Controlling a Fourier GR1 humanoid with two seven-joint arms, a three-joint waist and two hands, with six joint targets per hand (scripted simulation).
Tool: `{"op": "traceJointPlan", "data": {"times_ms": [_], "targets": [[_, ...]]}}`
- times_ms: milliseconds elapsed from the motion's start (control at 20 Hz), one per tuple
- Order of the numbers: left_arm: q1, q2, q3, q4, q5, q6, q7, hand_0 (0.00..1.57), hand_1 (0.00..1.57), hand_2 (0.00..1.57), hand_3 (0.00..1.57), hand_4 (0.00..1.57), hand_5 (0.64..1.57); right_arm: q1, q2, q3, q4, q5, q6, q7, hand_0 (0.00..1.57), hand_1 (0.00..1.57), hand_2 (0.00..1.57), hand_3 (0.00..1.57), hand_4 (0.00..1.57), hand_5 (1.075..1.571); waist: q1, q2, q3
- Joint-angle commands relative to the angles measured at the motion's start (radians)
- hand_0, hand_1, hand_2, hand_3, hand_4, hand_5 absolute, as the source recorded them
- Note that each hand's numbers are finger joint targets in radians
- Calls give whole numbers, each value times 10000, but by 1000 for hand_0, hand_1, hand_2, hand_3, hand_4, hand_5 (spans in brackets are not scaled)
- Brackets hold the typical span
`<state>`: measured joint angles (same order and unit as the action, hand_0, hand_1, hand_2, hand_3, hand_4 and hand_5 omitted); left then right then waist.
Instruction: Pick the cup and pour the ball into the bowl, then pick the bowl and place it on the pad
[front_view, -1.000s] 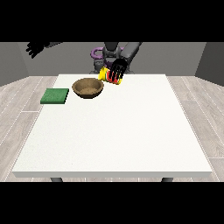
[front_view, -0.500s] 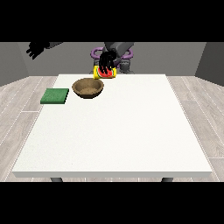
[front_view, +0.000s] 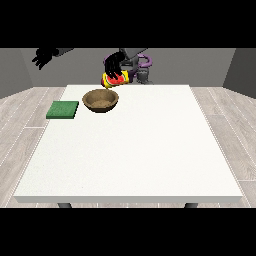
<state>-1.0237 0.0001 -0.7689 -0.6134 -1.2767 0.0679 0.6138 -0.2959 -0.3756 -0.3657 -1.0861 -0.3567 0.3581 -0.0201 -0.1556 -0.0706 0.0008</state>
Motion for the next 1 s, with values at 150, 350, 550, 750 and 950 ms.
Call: {"op": "traceJointPlan", "data": {"times_ms": [150, 350, 550, 750, 950], "targets": [[455, 618, 980, -847, 224, 293, -200, 0, 0, 1154, 1494, 1042, 1567, 530, 42, 136, -415, -53, 32, 369, 0, 0, 0, 143, 726, 1546, 125, -509, -14], [1495, 1221, 2906, -2120, 2515, 1944, -1292, 1042, 1042, 1571, 1438, 1269, 1567, 1142, -8, -30, -325, -77, 29, 395, 0, 0, 0, 143, 726, 1546, 687, -1093, -59], [1750, 1521, 5075, -3343, 4985, 2723, -2450, 635, 635, 936, 669, 1285, 1545, 1049, 185, -205, -196, 123, -638, 101, 0, 0, 0, 132, 777, 1559, 1707, -791, -111], [1902, 1387, 7384, -4271, 7975, 2312, -3148, 0, 0, 0, 0, 1150, 1568, 1161, 272, -134, -228, 294, -893, 160, 0, 0, 0, 0, 785, 1556, 1985, -735, -163], [1924, 1781, 9116, -4864, 10629, 765, -4186, 0, 0, 0, 0, 1058, 1570, 1153, 780, 85, -194, 562, -1341, -72, 0, 0, 0, 0, 778, 1558, 2517, -158, -96]]}}
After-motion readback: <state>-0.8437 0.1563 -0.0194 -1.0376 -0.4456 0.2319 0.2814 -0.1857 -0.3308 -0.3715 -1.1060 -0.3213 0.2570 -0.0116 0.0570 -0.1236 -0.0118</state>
